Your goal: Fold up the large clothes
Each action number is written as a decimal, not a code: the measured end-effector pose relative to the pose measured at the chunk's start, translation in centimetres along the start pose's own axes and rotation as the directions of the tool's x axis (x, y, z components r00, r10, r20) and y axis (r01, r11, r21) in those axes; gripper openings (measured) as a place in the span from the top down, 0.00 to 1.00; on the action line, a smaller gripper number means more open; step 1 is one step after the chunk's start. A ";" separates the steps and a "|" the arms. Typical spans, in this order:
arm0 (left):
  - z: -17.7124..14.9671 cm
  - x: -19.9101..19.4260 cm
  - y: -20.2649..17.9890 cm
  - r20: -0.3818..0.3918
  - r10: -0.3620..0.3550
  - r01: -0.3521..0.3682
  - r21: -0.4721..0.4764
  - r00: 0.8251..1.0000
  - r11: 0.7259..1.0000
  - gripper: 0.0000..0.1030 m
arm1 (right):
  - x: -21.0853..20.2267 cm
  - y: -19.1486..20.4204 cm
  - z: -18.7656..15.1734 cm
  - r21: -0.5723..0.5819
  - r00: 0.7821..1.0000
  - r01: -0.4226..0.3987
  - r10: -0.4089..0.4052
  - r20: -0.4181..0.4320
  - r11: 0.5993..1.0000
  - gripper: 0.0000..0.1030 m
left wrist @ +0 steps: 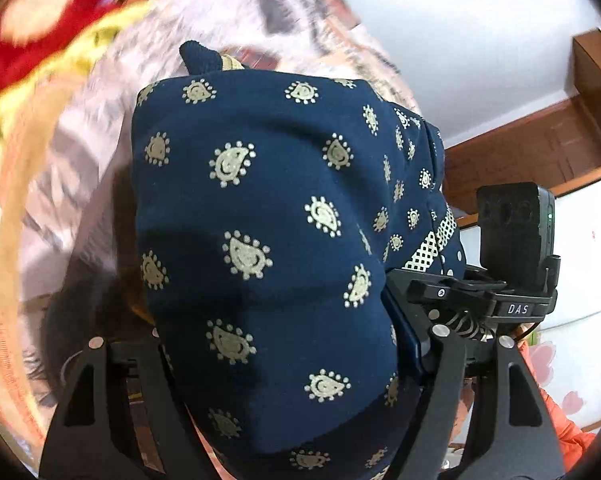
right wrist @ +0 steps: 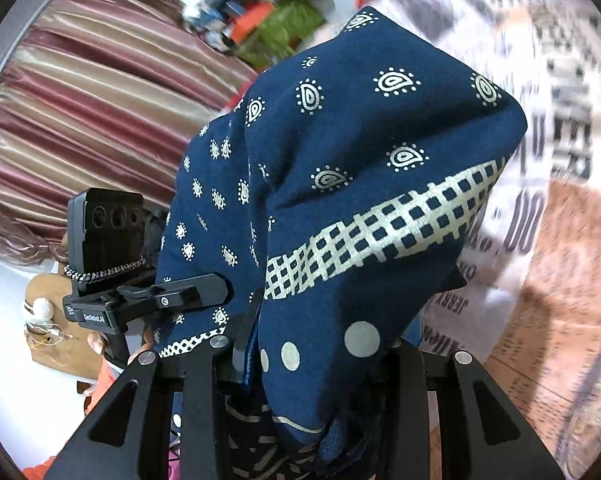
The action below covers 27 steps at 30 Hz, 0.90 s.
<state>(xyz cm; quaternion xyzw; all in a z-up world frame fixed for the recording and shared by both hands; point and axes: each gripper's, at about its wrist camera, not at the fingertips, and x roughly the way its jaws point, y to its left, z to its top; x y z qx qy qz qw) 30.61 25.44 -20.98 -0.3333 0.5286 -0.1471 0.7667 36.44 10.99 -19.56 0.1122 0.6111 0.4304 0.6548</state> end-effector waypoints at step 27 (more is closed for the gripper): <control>-5.8 -9.8 0.3 0.322 0.398 -0.446 0.088 0.859 0.891 0.21 | -9.1 2.2 -5.4 -0.224 0.936 0.337 -0.302 0.180 0.914 0.54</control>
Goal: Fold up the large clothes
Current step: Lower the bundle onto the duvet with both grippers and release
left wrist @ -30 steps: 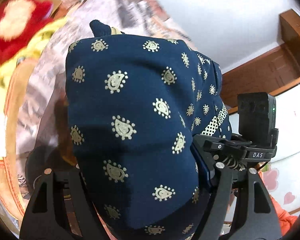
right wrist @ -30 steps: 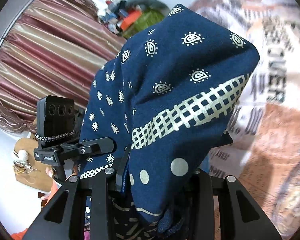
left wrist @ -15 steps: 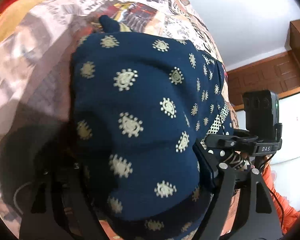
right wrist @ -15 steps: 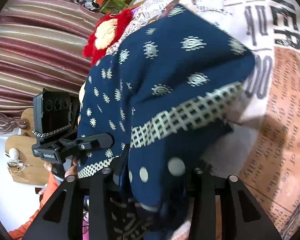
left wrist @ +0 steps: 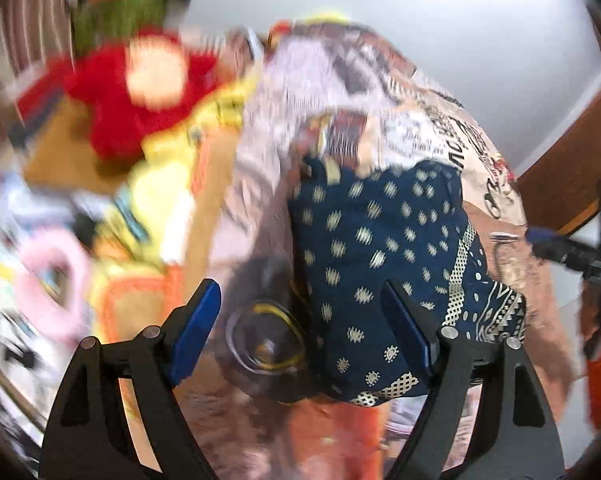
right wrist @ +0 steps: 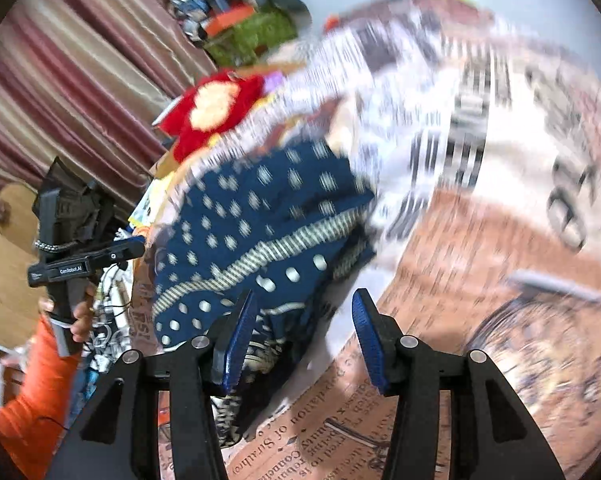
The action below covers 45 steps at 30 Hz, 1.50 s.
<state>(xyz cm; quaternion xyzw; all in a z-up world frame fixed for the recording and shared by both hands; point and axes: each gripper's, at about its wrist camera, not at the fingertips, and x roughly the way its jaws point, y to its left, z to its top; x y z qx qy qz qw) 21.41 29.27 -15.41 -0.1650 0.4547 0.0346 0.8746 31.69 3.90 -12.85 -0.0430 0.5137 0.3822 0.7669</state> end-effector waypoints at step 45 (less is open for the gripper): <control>-5.8 3.7 -5.2 -0.019 0.136 -0.129 0.215 0.991 0.968 0.19 | 5.6 5.5 -6.5 -0.374 0.976 0.172 -0.209 -0.059 0.911 0.37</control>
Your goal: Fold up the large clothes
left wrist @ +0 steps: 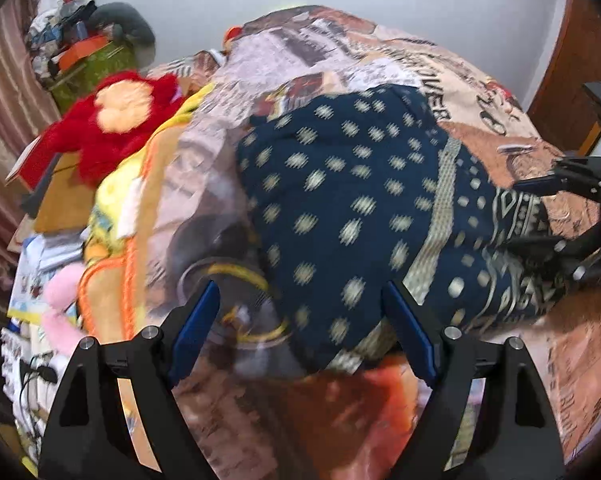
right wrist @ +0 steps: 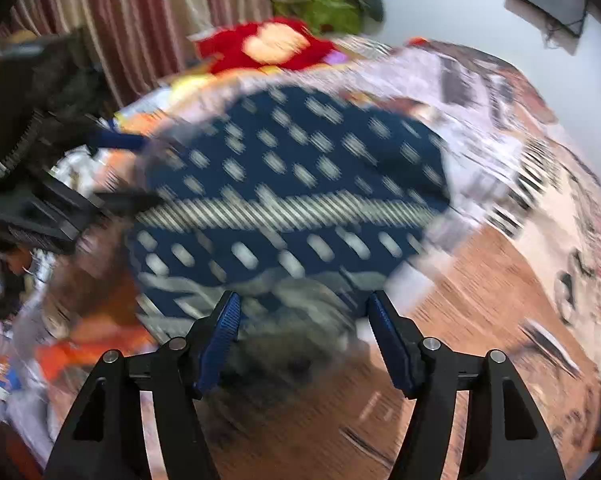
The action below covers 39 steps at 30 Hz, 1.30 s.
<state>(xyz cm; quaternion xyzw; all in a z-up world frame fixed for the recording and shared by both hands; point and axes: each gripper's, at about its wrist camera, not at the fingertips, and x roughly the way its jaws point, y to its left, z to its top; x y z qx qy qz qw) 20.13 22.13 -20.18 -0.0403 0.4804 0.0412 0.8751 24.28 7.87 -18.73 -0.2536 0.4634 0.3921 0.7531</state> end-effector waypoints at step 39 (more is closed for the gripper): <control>-5.5 -32.5 -11.0 0.732 0.124 -0.017 -0.152 0.670 0.988 0.01 | -32.6 12.2 -7.0 0.329 0.599 0.129 -0.338 0.726 0.935 0.19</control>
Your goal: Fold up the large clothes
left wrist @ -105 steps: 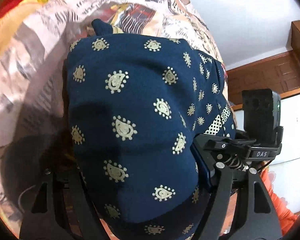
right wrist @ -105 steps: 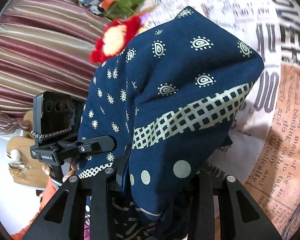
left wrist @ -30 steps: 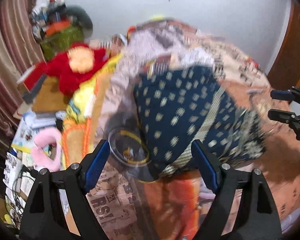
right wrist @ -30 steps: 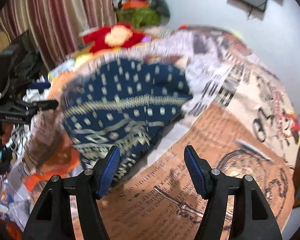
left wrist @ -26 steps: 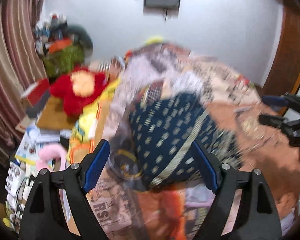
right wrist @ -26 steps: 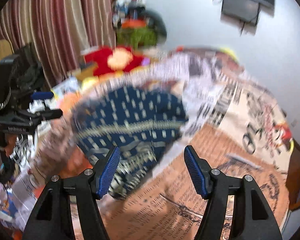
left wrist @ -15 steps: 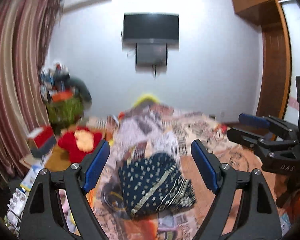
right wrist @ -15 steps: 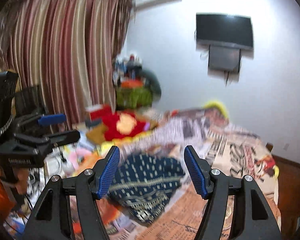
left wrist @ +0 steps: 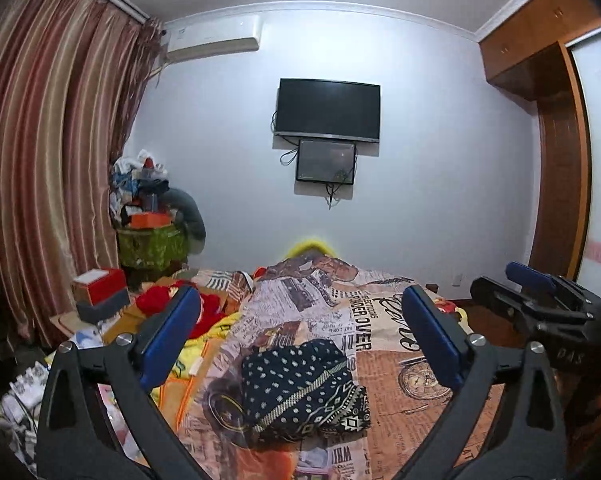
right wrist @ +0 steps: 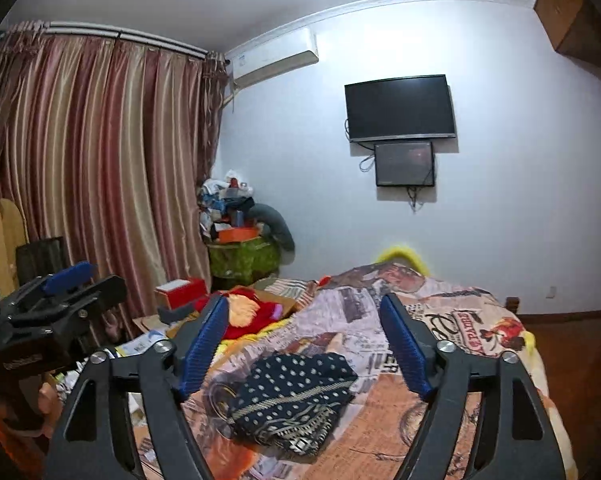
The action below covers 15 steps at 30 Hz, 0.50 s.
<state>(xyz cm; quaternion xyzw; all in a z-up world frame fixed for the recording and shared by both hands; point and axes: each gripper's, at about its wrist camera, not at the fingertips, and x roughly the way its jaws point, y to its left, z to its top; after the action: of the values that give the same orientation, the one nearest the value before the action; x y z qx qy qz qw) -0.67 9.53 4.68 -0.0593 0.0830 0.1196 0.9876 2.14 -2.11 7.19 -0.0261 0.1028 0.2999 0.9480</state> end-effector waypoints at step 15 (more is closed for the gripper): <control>-1.4 0.2 0.9 -0.053 0.028 -0.032 -0.059 0.998 0.998 0.01 | -0.2 0.7 -1.4 -0.015 0.997 0.071 -0.072 -0.037 0.997 0.00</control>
<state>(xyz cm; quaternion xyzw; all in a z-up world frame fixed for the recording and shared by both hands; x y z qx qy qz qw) -0.91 10.25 3.22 -0.0905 0.1060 0.1352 0.9810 1.36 -1.80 5.82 -0.0418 0.1176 0.2661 0.9558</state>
